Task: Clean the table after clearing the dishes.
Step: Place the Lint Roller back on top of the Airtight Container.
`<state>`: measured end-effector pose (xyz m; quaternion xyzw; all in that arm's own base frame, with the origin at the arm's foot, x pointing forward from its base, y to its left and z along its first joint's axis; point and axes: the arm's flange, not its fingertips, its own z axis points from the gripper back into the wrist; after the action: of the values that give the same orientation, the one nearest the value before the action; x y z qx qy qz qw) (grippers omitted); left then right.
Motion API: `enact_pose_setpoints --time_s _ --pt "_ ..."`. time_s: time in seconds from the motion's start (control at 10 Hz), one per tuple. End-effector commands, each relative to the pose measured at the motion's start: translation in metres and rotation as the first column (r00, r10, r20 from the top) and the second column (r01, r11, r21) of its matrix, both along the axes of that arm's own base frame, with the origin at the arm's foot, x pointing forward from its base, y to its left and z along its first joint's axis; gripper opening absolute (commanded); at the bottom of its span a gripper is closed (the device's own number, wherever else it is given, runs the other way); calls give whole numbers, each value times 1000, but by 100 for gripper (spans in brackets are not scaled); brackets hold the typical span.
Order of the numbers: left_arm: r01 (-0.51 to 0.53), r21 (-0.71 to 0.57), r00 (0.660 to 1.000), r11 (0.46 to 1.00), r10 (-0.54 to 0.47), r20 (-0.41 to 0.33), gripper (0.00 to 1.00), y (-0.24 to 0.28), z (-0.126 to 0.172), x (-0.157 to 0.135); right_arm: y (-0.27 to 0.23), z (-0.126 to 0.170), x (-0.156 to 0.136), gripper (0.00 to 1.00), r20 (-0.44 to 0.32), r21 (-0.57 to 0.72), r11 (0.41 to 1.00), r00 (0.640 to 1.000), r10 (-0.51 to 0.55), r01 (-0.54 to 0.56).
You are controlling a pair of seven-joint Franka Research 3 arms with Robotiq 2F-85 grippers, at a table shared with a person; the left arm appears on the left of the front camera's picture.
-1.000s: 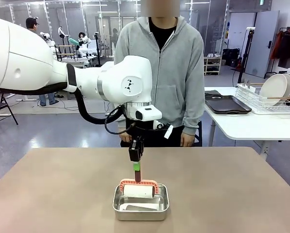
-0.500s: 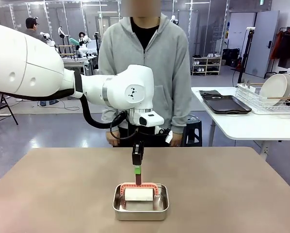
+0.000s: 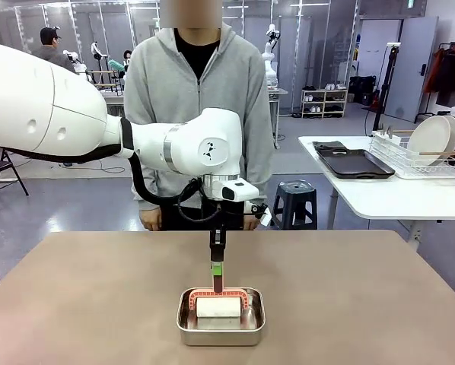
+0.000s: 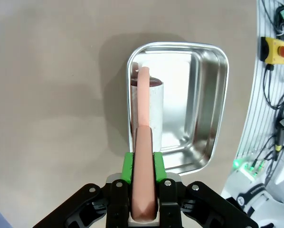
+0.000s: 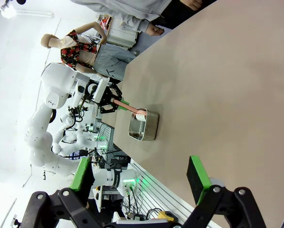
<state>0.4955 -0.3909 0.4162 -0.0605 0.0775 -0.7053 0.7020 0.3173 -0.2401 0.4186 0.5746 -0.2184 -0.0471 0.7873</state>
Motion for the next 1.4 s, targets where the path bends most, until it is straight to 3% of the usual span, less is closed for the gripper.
enact_pose_setpoints --time_s 0.0,0.5,0.8,1.1,1.2,1.3 --pt "-30 26 1000 999 30 -5 21 5 -21 11 0 2 -1 100 6 -6 1000 1000 -6 6" --pt "-41 17 999 999 41 -5 22 6 -15 11 0 2 -1 100 6 -6 1000 1000 -6 6" --pt "-44 14 999 999 44 5 46 8 -11 10 0 2 -1 100 6 -6 1000 1000 -6 6" --pt "-46 2 999 999 46 17 60 9 -5 6 0 2 -1 100 6 -6 1000 1000 -6 6" --pt "-38 -8 999 999 38 27 70 8 -1 5 0 2 -1 100 6 -6 1000 1000 -6 6" --pt "-35 -16 999 999 36 28 72 7 3 4 0 2 -1 100 6 -6 1000 1000 -6 6"
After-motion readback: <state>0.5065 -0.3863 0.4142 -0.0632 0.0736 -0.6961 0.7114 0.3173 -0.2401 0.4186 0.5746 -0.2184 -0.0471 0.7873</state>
